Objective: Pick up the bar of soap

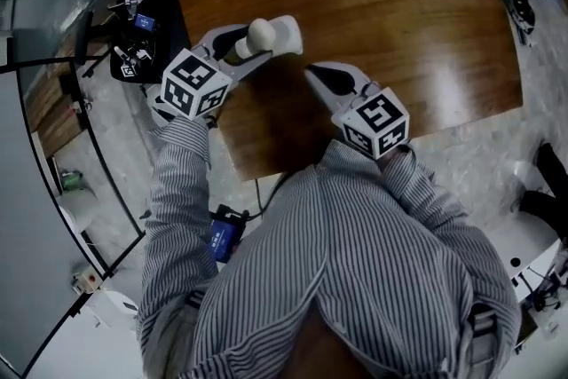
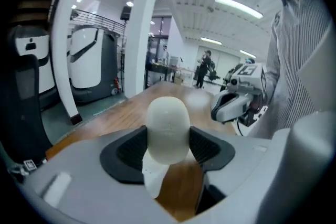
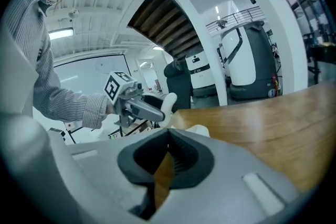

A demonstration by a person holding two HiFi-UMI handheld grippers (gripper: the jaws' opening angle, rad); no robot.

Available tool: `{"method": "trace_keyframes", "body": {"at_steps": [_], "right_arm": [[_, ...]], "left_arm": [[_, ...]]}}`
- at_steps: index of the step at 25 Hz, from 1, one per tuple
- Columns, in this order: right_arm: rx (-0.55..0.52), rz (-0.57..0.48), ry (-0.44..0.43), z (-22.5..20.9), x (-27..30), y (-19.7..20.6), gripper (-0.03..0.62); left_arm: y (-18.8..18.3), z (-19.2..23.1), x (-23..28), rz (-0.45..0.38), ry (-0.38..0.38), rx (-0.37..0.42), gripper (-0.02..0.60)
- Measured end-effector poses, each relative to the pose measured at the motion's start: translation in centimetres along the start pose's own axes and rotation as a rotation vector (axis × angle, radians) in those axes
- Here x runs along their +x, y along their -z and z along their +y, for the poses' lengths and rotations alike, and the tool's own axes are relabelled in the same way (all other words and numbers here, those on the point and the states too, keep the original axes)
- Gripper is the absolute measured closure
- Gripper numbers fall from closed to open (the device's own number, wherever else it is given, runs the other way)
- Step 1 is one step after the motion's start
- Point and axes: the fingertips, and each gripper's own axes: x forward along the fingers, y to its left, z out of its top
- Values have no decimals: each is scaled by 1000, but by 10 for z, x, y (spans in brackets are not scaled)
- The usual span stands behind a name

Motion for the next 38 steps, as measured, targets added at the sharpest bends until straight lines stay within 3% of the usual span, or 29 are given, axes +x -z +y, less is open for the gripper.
{"method": "trace_keyframes", "body": {"at_steps": [6, 9, 11, 13, 16, 25, 38], "right_arm": [[-82, -63, -2, 13, -17, -37, 592], [-89, -76, -11, 23, -23, -38, 592], [-93, -81, -20, 32, -23, -38, 592], [-100, -94, -27, 39, -24, -39, 592], [-109, -113, -30, 46, -23, -46, 592], [-126, -53, -97, 63, -13, -36, 592], [-149, -16, -73, 61, -18, -26, 592]], "left_arm": [[-43, -49, -46, -321, -154, -174, 321], [-42, -69, -63, -457, -233, -309, 321], [-33, -80, -72, -542, -254, -424, 321], [-21, -91, -76, -593, -279, -492, 321], [-9, -101, -80, -615, -315, -521, 321], [-2, -104, -80, -600, -315, -520, 321], [-5, -111, -67, -570, -279, -511, 321]]}}
